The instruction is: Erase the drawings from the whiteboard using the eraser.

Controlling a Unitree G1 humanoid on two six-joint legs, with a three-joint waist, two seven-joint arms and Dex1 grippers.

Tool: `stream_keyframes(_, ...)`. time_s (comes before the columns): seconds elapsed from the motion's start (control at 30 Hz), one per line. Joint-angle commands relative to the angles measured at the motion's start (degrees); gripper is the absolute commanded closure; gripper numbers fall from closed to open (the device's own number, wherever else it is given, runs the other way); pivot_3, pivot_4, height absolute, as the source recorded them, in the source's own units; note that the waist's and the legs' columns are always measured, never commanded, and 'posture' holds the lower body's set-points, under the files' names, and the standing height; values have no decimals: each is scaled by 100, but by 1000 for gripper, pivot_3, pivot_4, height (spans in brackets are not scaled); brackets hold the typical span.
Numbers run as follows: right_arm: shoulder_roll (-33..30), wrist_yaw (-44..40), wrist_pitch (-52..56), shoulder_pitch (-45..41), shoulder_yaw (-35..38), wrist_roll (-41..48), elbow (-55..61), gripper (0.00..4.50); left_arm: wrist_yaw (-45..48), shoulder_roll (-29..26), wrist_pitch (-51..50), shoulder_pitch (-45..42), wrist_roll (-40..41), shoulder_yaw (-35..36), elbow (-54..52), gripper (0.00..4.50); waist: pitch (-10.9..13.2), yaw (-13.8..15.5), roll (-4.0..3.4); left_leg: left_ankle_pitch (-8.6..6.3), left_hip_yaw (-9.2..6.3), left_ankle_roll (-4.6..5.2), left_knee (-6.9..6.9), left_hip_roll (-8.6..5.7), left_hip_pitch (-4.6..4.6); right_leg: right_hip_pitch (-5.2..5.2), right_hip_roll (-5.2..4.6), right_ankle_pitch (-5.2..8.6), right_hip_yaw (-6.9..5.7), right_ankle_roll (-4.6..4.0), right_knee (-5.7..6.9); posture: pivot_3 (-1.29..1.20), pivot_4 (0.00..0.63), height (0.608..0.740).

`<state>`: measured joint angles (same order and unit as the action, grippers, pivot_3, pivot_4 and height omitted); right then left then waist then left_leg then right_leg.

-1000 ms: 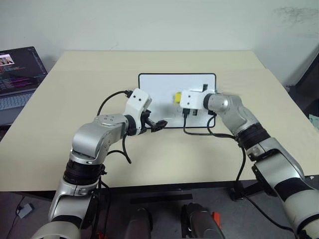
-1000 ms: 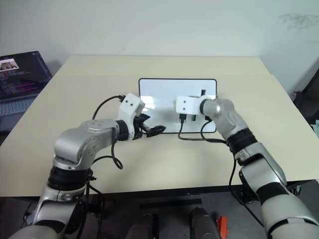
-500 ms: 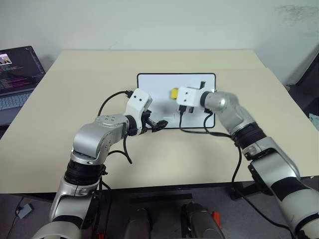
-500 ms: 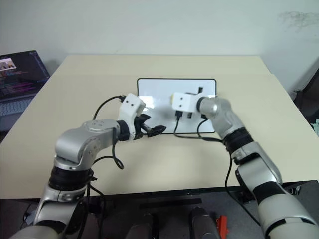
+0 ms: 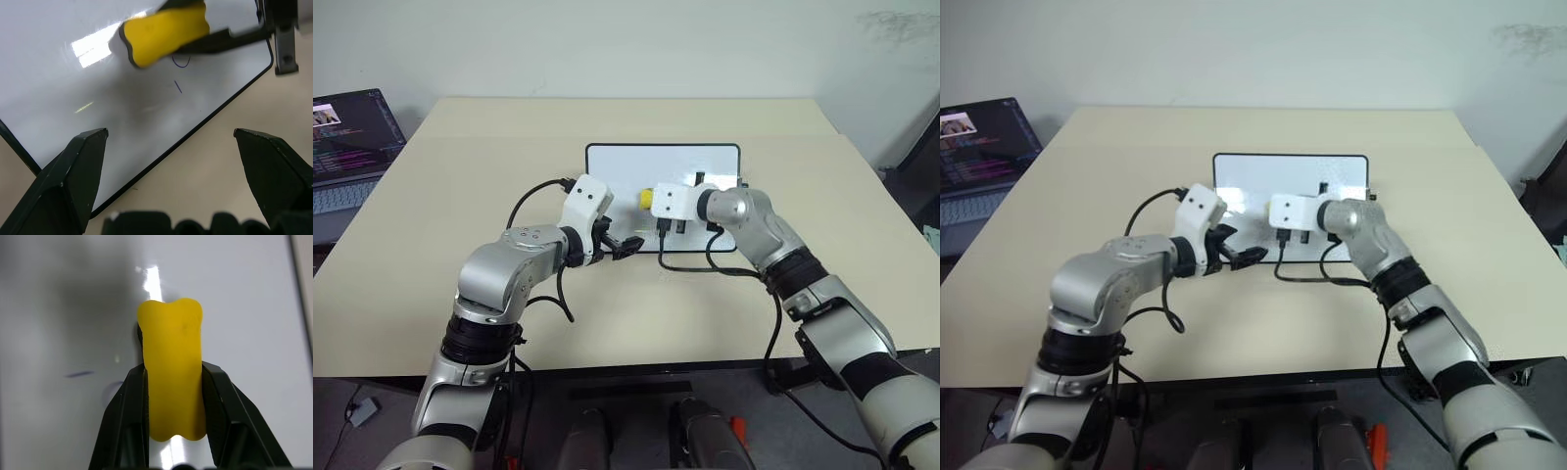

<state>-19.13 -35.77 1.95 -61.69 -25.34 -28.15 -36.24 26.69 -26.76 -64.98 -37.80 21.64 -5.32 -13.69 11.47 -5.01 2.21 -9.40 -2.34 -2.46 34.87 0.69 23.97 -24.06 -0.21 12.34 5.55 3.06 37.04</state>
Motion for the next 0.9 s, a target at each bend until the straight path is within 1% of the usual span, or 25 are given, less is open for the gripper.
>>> stream_keyframes(0.03, -163, 411, 27, -283, 349, 37, -217, 3410, -11, 4, 47, -97, 11, 57, -185, 0, 0, 5, 0, 0, 0, 0, 0, 0, 0, 1, 0, 1, -1, -1, -1, 0, 150, 740)
stream_keyframes(0.1, -174, 474, 10, -319, 531, 227, -340, 3410, -2, -1, 61, -95, 6, 53, -172, 0, 0, 5, 0, 0, 0, 0, -1, 0, 1, 1, -1, 1, 0, -1, -4, 0, 150, 740)
stream_keyframes(0.13, -166, 273, -54, -278, 693, 497, -272, 3410, 6, -17, 61, -88, 6, 53, -183, 0, 0, 4, 0, -1, 0, 0, -3, 0, 1, 1, -1, 0, 0, 1, -6, 0, 150, 740)
stream_keyframes(0.2, -72, -352, 138, -106, 1233, 1405, 245, 3410, 48, -84, 52, -63, 24, 85, -232, 0, 0, 3, 0, -1, 1, -1, -5, 0, 3, -2, 0, -3, 0, 7, -6, 0, 150, 740)
stream_keyframes(0.27, -66, -802, 417, 65, 1652, 2111, 819, 3410, 114, -172, 65, -42, 44, 121, -278, 0, 1, -3, 0, -2, -2, 0, -8, 1, 6, -3, 0, -9, -3, 20, -6, 0, 150, 740)
stream_keyframes(0.37, -178, -1108, 724, 325, 2136, 2834, 1525, 3410, 237, -338, 93, 32, 100, 173, -352, 0, 1, -6, -1, -4, -3, -2, -11, 2, 7, -5, 1, -11, -4, 26, -5, 0, 150, 740)
stream_keyframes(0.47, -366, -1026, 1158, 634, 2911, 3596, 2091, 3410, 483, -705, 17, 282, 251, 305, -548, 0, 1, 2, -1, -4, -4, -3, -10, 3, 7, -5, 1, -10, -5, 25, -5, 0, 150, 740)
stream_keyframes(0.5, -417, -978, 1244, 705, 3024, 3708, 2189, 3410, 535, -787, -1, 348, 299, 325, -599, 0, 1, 6, -1, -4, -4, -3, -10, 3, 7, -4, 1, -8, -5, 21, -5, 0, 150, 740)
stream_keyframes(0.57, -445, -708, 1460, 846, 3448, 4075, 2331, 3410, 631, -951, -9, 533, 385, 338, -731, 0, 1, 10, -1, -4, -3, -3, -8, 2, 7, -4, 0, 4, -4, 0, -7, 0, 150, 740)
stream_keyframes(0.63, -367, -321, 1757, 942, 4176, 4726, 2396, 3410, 652, -1038, -13, 683, 420, 340, -807, 0, 1, 12, -1, -4, -2, -3, -5, 2, 7, -3, 0, 10, -3, -10, -6, 0, 150, 740)
stream_keyframes(0.67, -404, -253, 1774, 1085, 4378, 4881, 2472, 3410, 657, -1074, 7, 760, 420, 325, -830, 0, 1, 13, -1, -4, -2, -2, -4, 2, 7, -3, 0, 10, -2, -11, -5, 0, 150, 740)
stream_keyframes(0.77, -586, -201, 1708, 1518, 4560, 4998, 2754, 3410, 704, -1121, 98, 916, 421, 294, -887, 0, 1, 23, -1, -4, 1, -2, -4, 2, 7, -1, 0, 10, -1, -11, -9, 0, 150, 740)
stream_keyframes(0.87, -618, -54, 1671, 1714, 4766, 5233, 2865, 3410, 726, -1108, 200, 957, 412, 265, -876, 0, 1, 19, -1, -5, 4, -2, -5, 2, 7, -3, -1, 11, 1, -11, -11, 0, 150, 740)
stream_keyframes(0.9, -584, 65, 1672, 1760, 4990, 5425, 2790, 3410, 718, -1077, 217, 942, 416, 251, -847, 0, 1, 5, -1, -4, 4, -2, -5, 2, 8, -4, -1, 11, 2, -11, -10, 0, 150, 740)
